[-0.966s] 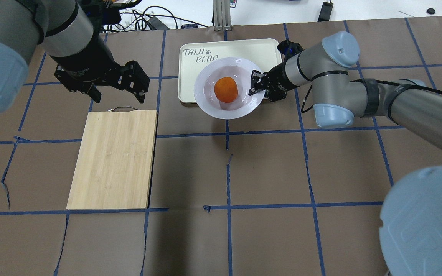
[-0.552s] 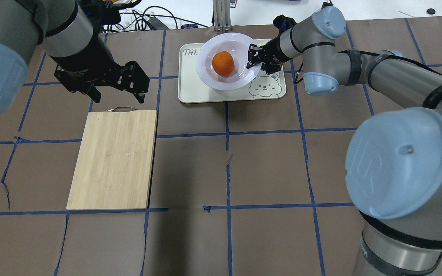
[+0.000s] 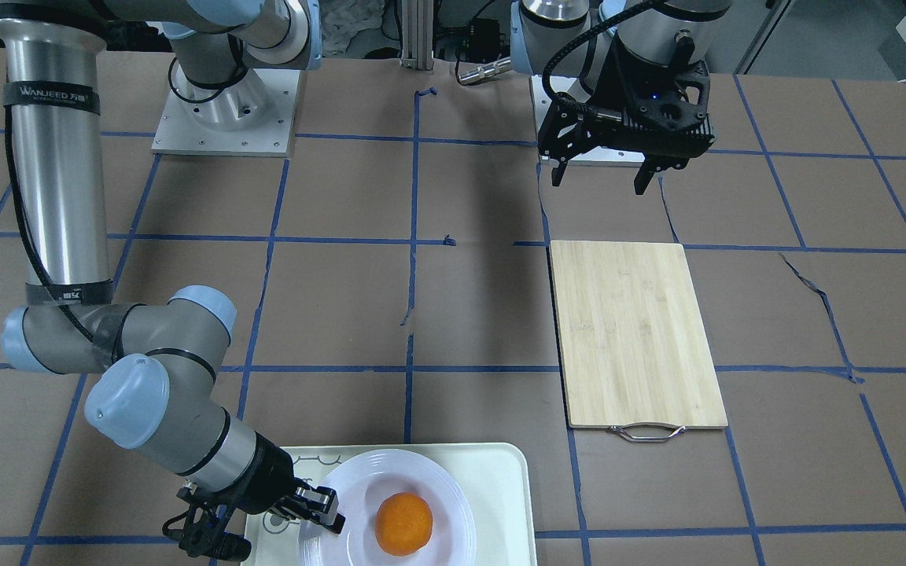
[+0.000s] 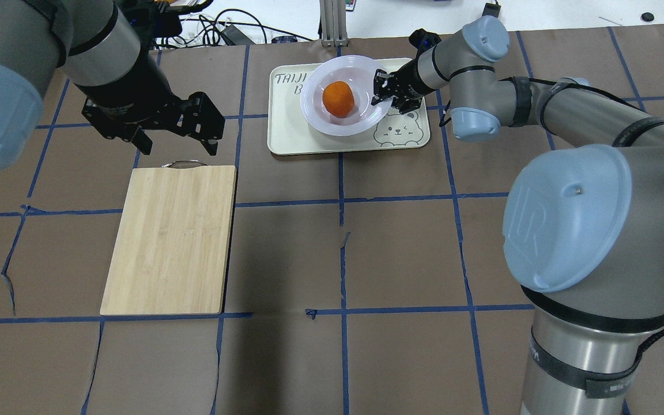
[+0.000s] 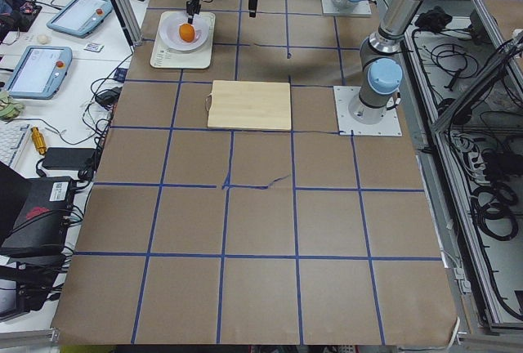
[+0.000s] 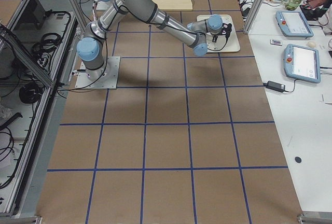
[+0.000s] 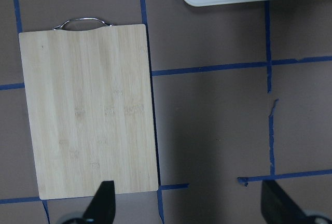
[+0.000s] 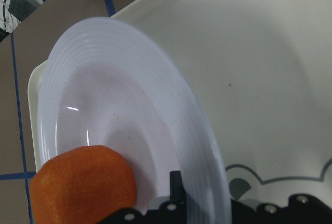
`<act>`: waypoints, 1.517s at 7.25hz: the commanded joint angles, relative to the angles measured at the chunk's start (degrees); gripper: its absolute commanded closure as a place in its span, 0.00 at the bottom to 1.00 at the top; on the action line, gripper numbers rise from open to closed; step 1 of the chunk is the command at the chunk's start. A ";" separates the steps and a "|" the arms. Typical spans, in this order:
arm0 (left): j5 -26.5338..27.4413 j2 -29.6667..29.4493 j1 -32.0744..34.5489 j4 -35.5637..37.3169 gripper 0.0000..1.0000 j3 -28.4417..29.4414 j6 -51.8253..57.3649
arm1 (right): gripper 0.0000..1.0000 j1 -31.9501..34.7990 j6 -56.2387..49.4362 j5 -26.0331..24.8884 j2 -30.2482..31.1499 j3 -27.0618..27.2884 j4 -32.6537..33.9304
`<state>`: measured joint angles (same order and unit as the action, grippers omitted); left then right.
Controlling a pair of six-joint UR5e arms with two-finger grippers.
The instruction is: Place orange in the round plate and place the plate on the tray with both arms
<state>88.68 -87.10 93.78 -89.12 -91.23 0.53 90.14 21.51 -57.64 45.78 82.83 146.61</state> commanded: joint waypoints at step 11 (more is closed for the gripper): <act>0.18 0.18 0.00 -0.09 0.00 -0.27 0.00 | 0.00 0.10 -17.38 -33.14 34.87 -1.35 -51.92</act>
<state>88.82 -86.95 93.78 -89.20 -91.43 0.53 88.17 4.31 -88.86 75.99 81.39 99.57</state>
